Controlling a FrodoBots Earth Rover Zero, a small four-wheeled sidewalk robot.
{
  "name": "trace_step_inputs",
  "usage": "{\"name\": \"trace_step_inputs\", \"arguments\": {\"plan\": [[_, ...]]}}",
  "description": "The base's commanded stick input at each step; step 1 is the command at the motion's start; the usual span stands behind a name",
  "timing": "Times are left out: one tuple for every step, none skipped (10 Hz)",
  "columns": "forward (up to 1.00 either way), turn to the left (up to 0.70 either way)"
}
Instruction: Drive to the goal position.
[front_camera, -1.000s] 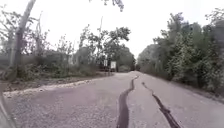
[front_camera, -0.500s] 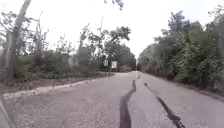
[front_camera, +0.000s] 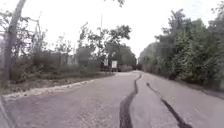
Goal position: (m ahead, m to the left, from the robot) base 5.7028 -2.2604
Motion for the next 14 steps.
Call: {"name": "trace_step_inputs", "arguments": {"plan": [[0.5,0.0],[0.5,0.0],[0.5,0.0],[0.5,0.0],[0.5,0.0],[0.5,-0.02],[0.5,-0.33],[0.5,-0.5],[0.5,-0.5],[0.5,-0.5],[0.5,-0.5],[0.5,-0.5],[0.5,-0.5],[0.5,-0.5]]}}
